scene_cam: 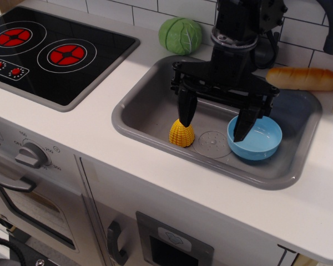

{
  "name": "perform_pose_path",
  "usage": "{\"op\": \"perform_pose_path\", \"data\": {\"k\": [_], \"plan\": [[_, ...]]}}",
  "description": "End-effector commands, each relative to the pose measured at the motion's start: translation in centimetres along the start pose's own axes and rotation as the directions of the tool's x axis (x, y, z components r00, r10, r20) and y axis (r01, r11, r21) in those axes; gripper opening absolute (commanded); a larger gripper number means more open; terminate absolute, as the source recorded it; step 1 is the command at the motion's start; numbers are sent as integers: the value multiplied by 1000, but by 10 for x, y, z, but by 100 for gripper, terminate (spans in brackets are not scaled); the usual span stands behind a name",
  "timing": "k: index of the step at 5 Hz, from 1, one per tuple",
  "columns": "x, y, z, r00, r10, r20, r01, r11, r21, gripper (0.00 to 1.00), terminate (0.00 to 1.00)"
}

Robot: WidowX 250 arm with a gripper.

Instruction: Put corn in bowl sink

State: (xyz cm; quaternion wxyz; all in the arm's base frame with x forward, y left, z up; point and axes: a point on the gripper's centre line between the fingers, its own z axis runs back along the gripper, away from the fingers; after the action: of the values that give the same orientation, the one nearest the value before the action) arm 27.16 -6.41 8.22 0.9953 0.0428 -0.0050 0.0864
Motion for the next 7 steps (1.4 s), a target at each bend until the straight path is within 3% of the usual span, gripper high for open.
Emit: {"op": "perform_pose_path", "data": {"k": [1,3,4,5,6,7], "plan": [[0,0,0,1000,0,0,0,1000,0,100,0],[47,48,-9,986,106,130,-102,994,-35,100,0],[62,70,-17,976,157,150,-152,987,-47,100,0],[73,77,-35,977,176,120,-173,984,-34,100,0],[74,73,-47,978,186,93,-180,982,-62,100,0],[78,70,-57,972,215,99,-209,976,-66,100,0]]}}
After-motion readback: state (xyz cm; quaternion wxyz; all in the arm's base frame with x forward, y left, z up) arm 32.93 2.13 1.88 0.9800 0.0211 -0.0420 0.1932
